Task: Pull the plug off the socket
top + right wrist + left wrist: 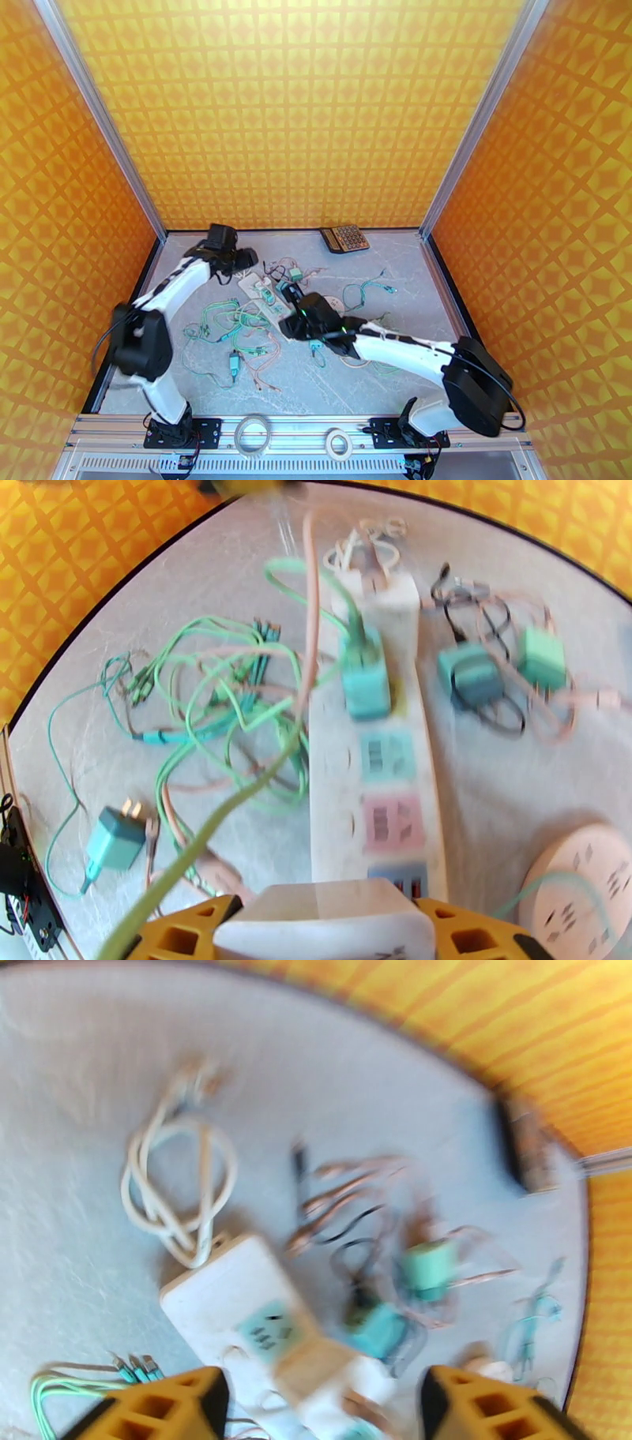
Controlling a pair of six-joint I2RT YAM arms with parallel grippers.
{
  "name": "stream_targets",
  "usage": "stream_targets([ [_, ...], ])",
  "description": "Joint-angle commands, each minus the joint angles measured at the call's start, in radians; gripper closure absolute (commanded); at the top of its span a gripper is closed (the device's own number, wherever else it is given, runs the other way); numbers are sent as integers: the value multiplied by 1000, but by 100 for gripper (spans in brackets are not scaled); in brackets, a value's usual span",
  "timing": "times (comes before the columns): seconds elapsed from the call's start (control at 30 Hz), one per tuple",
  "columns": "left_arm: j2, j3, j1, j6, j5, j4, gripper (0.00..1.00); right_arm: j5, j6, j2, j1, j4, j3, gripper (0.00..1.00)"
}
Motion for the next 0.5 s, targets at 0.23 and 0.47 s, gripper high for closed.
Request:
stream_targets([
  [0.23, -159, -139, -8, -48, -8, 76, 28, 135, 133, -29, 140, 198, -140, 63],
  [0.47, -188, -178, -7, -42, -7, 67, 28, 174, 155, 20, 184, 193, -115, 62],
])
